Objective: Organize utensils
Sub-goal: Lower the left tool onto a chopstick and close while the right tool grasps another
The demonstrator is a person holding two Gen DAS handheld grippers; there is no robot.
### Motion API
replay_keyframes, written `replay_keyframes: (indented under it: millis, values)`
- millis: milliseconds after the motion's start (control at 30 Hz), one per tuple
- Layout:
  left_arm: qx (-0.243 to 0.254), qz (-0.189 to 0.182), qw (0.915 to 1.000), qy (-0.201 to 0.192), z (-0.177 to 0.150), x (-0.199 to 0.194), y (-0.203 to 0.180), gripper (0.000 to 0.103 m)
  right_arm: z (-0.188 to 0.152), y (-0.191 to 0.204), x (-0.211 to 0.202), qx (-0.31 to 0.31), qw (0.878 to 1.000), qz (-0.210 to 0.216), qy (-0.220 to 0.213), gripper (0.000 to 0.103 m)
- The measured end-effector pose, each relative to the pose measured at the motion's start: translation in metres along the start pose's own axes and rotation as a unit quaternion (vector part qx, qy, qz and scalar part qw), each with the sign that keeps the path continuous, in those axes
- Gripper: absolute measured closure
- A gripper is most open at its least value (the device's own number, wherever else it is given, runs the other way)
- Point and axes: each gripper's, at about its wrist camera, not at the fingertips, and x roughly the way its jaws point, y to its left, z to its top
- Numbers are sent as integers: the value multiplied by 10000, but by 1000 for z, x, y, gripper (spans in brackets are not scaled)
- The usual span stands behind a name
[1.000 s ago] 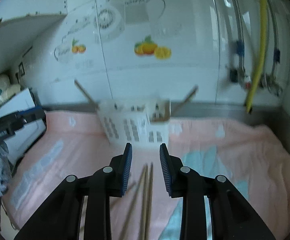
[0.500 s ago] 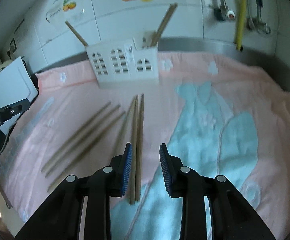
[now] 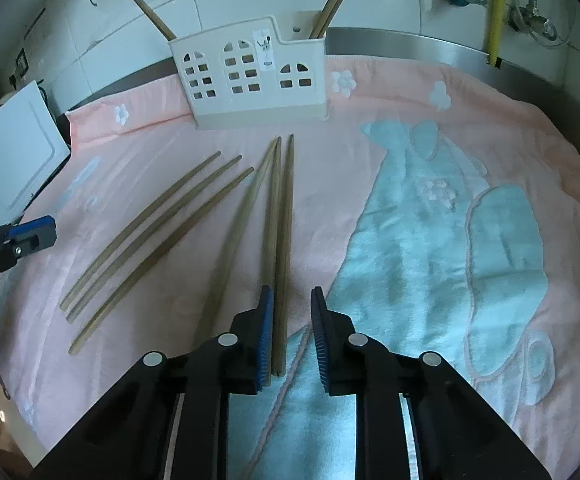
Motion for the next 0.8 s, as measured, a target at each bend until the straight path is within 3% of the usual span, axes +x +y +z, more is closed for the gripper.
replay_keyframes:
  millis: [567, 800]
  values:
    - [124, -154, 9993, 333, -19, 15, -13, 70, -5, 13, 9, -403, 9988, -228, 187, 92]
    - [50, -127, 9992, 377, -22, 21, -10, 70, -6, 7, 9, -278, 9991, -269, 163, 96]
